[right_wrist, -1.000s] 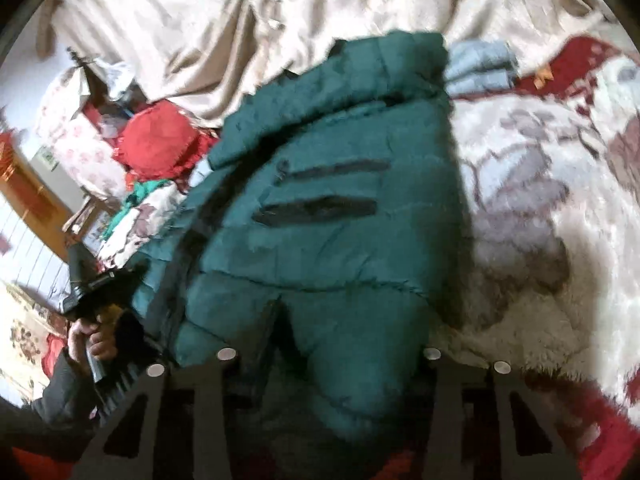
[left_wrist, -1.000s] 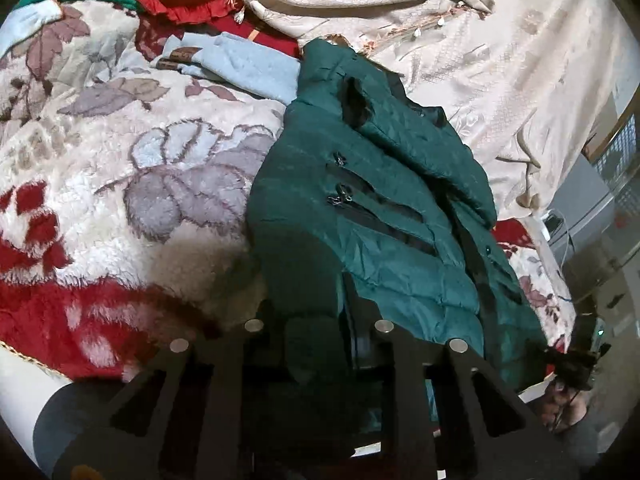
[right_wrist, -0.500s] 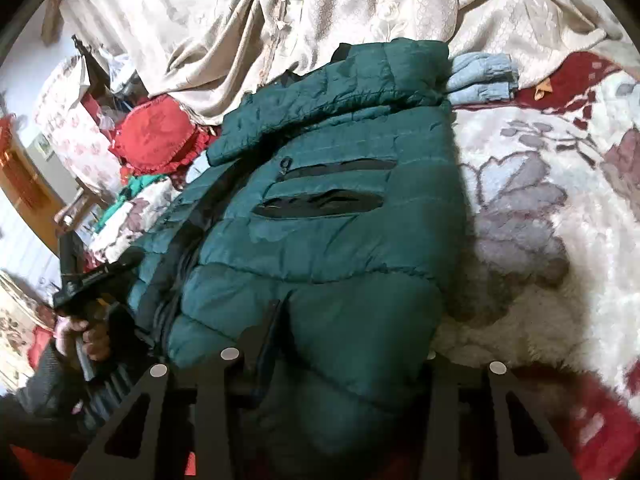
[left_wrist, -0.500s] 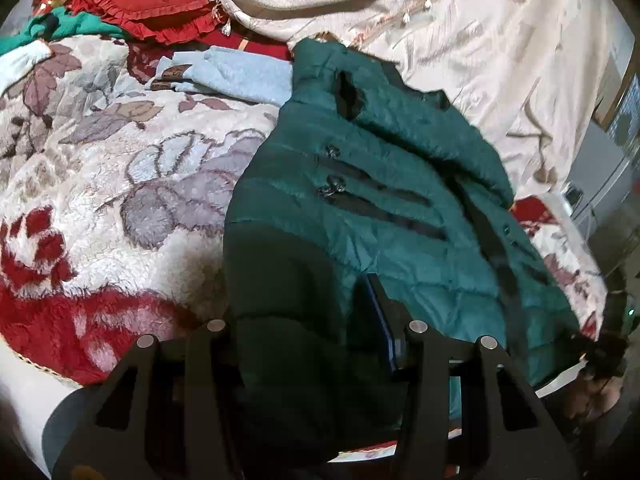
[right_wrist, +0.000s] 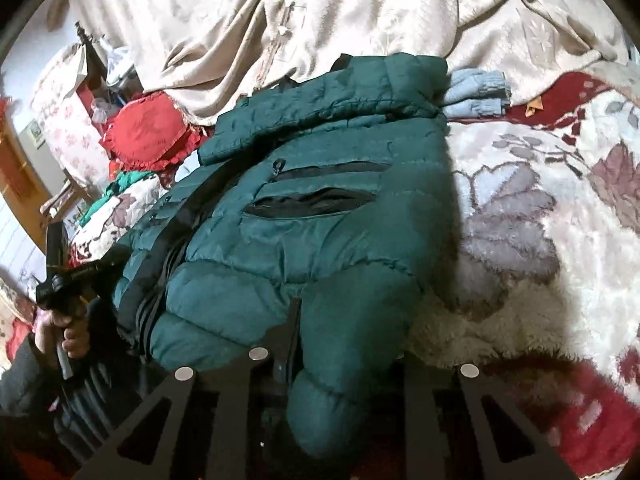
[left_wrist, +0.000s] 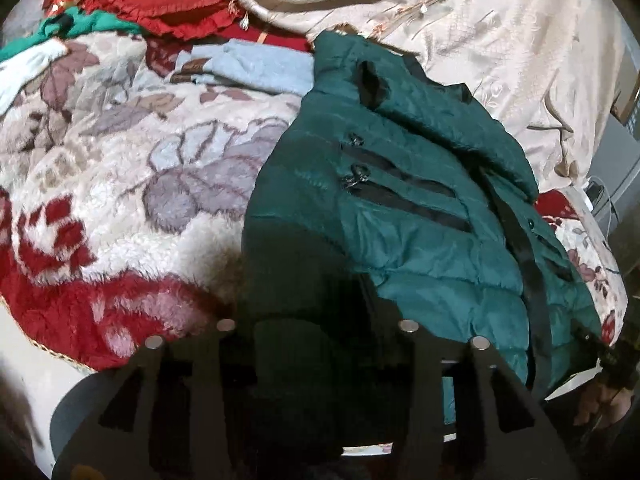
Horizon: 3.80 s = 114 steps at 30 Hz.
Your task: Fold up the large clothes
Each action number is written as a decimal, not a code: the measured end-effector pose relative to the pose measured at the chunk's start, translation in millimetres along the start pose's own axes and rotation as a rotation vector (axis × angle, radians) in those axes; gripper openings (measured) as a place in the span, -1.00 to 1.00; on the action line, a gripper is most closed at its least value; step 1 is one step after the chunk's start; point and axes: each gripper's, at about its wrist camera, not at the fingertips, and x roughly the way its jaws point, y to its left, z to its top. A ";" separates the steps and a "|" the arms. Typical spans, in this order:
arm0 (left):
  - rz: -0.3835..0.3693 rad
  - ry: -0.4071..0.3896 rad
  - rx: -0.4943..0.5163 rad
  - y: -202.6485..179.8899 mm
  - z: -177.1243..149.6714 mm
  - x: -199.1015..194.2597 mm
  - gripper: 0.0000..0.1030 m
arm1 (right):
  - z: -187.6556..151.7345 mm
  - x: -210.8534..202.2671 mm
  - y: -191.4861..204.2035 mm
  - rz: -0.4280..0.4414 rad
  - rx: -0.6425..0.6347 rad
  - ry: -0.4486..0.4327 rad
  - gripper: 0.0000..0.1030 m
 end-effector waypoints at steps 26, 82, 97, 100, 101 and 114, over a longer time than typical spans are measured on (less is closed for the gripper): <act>-0.102 -0.128 0.114 -10.9 -61.3 -147.9 -0.77 | -32.9 -147.3 54.3 0.035 0.015 -0.142 -0.66; 0.292 -0.109 0.147 -53.9 14.3 -30.4 -0.68 | 27.3 -41.1 44.0 -0.317 0.002 -0.206 -0.66; 0.119 -0.330 0.056 -41.5 29.2 -117.2 -0.72 | 54.4 -104.6 77.7 -0.334 -0.102 -0.404 -0.67; 0.093 -0.412 0.093 -51.5 44.7 -144.0 -0.72 | 69.8 -118.3 86.0 -0.337 -0.138 -0.485 -0.67; 0.085 -0.433 0.106 -56.0 54.3 -150.9 -0.72 | 78.2 -121.8 85.9 -0.326 -0.140 -0.514 -0.67; 0.123 -0.298 -0.004 -53.1 199.6 -36.6 -0.70 | 209.0 -12.7 7.8 -0.171 0.095 -0.330 -0.66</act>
